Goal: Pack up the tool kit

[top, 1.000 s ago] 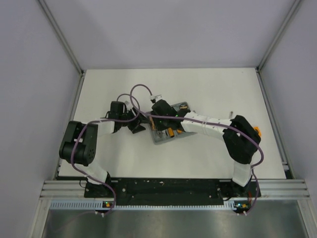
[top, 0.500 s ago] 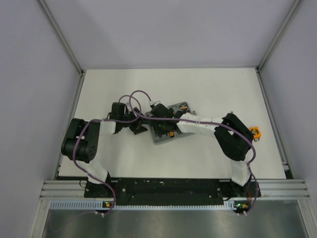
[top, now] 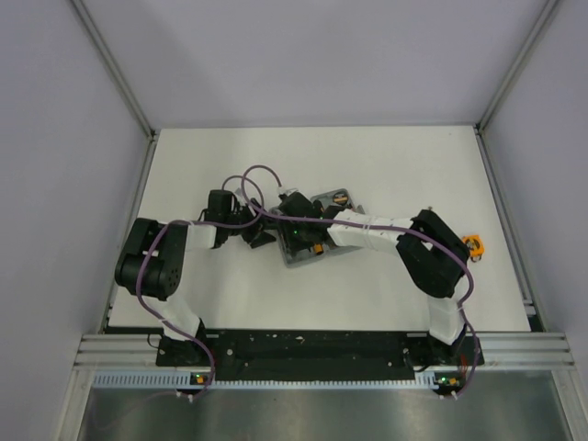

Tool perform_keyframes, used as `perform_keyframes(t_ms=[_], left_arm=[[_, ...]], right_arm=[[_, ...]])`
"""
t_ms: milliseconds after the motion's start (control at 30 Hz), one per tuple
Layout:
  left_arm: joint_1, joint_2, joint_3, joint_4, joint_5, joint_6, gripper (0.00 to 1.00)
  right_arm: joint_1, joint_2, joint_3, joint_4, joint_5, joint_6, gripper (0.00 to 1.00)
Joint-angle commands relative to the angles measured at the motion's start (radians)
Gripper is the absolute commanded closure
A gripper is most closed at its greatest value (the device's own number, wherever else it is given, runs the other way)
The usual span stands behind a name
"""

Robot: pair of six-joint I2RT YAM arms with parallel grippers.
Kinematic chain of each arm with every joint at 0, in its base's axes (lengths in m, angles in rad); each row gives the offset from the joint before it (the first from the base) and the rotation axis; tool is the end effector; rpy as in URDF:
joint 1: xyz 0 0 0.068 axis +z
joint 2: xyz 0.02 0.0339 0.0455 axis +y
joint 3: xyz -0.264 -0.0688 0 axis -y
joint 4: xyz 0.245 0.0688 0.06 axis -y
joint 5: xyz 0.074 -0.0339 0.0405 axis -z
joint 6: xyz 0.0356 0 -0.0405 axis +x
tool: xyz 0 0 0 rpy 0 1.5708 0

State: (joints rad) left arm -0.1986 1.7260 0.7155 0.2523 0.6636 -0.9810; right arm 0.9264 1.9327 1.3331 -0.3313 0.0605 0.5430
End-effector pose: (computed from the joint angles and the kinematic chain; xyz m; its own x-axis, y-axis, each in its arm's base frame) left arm 0.3054 -0.0838 0.1285 -0.8685 -0.4930 -0.0518 -0.2299 0.4932 -0.8390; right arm 0.2510 0.3305 0.1838 -0.8137 -0.2243 -0.5363 -0.4157 0.8694 0.2670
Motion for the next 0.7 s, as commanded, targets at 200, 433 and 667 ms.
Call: perform_keyframes(t_ms=[200, 433, 667], left_arm=[[-0.002, 0.004, 0.062, -0.065, -0.088, 0.061, 0.48], [-0.004, 0.032, 0.105, -0.09, -0.128, 0.087, 0.59], [-0.004, 0.079, 0.128, -0.1, -0.147, 0.094, 0.64]], right_arm=[[-0.018, -0.112, 0.012, 0.037, 0.147, -0.061, 0.64], [-0.041, -0.028, 0.084, 0.038, 0.127, -0.123, 0.66], [-0.066, 0.046, 0.152, 0.049, 0.13, -0.147, 0.69]])
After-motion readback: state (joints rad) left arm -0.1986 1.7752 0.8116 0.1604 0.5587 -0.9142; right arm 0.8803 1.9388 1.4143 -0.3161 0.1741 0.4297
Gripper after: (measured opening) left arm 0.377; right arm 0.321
